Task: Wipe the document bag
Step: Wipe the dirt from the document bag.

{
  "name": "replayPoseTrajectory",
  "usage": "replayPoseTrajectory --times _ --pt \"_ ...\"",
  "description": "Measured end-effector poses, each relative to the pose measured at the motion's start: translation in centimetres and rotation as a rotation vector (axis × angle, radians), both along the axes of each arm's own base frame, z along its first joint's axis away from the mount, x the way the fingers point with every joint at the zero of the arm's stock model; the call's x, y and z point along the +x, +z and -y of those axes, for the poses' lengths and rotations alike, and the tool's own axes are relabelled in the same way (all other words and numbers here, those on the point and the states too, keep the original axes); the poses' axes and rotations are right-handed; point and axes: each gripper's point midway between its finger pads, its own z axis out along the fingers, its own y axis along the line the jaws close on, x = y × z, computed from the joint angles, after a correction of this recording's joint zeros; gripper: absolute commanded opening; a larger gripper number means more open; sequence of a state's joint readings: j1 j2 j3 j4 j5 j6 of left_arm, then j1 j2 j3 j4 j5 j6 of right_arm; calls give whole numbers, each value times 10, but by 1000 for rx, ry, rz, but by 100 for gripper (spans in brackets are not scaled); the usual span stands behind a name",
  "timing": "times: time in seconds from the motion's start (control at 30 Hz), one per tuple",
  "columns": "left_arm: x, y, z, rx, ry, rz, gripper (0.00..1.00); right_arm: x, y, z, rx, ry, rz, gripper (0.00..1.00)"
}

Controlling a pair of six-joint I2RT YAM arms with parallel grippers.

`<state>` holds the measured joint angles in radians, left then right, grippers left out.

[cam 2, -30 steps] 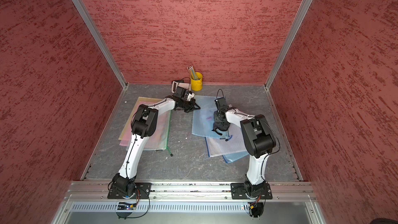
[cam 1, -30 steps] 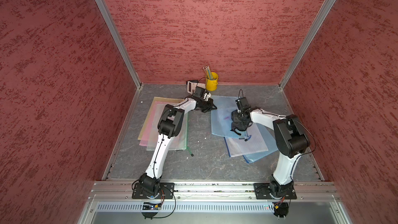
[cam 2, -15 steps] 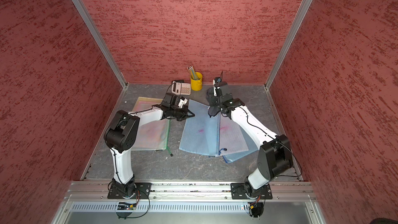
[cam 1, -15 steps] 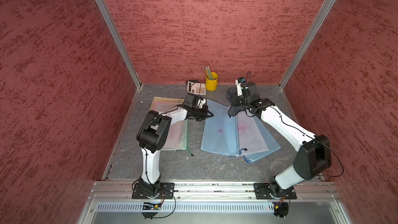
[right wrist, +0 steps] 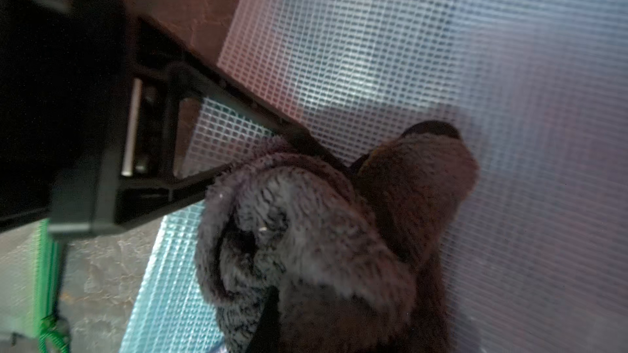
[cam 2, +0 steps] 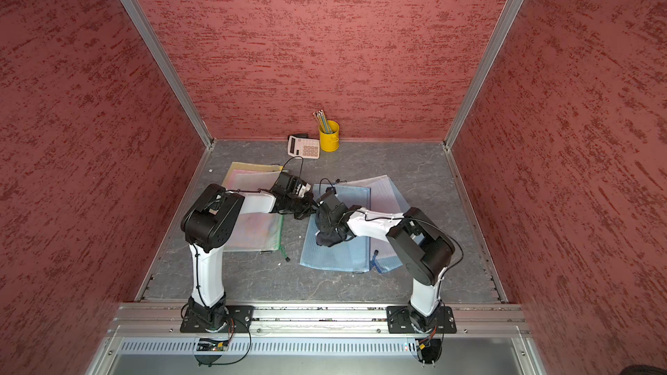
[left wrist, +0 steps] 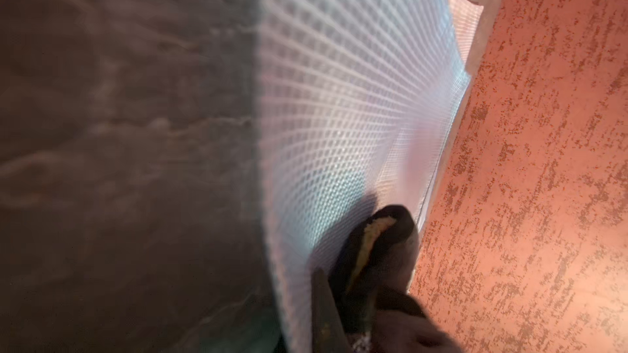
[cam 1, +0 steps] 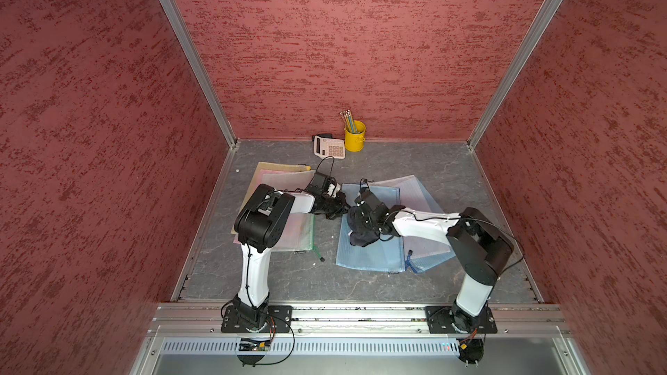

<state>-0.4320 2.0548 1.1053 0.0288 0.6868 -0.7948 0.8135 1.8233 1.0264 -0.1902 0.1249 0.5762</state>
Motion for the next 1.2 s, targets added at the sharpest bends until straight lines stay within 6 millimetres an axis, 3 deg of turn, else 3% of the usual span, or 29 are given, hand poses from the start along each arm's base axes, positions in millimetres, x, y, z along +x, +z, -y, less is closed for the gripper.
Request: replayPoseTrajectory --times 0.33,0.43,0.57,0.67,0.77,0.83,0.97,1.03,1.1,1.2 --pt "3 0 -2 -44 56 -35 0 -16 -13 12 88 -274 27 0" --pt "3 1 -2 -47 59 -37 0 -36 -15 19 113 -315 15 0" --pt "3 1 -3 -52 58 -42 0 -78 -12 31 152 -337 -36 0" --pt "3 0 -4 -51 54 -42 0 -110 -8 48 97 -328 -100 0" --pt "3 0 -4 -50 54 -42 0 -121 6 67 -30 -320 -141 0" --pt "4 0 -5 -46 59 -38 0 -104 28 71 -71 -325 -127 0" --pt "2 -1 -6 -42 66 -24 0 -30 84 52 -37 -335 15 0" --pt "0 -1 -6 -44 70 -20 0 1 93 40 -28 -325 80 0" --pt "0 -1 -5 -45 76 -18 0 23 79 31 -46 -308 108 0" --pt "0 -1 -4 -45 81 -15 0 33 27 28 -123 -278 81 0"
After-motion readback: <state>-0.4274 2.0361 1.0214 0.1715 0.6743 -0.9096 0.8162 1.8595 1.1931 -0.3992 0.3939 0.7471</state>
